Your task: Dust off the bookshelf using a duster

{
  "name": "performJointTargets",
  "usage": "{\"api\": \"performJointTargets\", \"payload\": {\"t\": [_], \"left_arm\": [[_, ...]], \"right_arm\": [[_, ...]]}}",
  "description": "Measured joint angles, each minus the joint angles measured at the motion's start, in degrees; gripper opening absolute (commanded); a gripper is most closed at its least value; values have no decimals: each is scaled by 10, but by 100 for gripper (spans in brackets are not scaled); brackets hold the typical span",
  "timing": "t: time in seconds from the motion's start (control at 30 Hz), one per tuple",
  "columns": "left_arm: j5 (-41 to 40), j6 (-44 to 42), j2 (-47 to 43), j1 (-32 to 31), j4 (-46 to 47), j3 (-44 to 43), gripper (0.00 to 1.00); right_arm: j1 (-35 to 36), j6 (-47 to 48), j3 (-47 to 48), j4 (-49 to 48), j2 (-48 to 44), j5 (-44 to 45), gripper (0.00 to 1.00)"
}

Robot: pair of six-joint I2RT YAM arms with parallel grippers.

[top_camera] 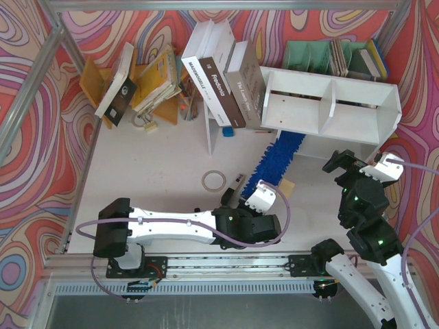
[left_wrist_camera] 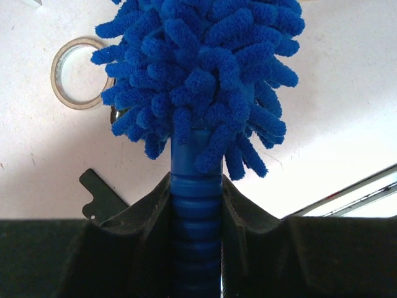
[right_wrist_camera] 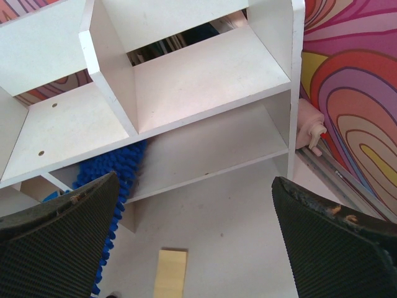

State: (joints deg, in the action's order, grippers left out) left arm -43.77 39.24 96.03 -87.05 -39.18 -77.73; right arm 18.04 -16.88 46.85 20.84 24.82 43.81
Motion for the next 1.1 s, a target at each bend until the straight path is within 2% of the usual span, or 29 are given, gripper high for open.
{"api": "performJointTargets", "payload": {"t": [0.47, 0.83, 1.1], "left_arm": [[42, -11, 34, 0, 16, 16, 0], [50, -87, 39, -34, 52, -13, 0], [31, -86, 38, -35, 49, 1, 0]], "right_arm": [[0, 0, 0, 0, 0, -4, 99], [0, 0, 0, 0, 1, -4, 99], [0, 0, 0, 0, 1, -4, 99]]}}
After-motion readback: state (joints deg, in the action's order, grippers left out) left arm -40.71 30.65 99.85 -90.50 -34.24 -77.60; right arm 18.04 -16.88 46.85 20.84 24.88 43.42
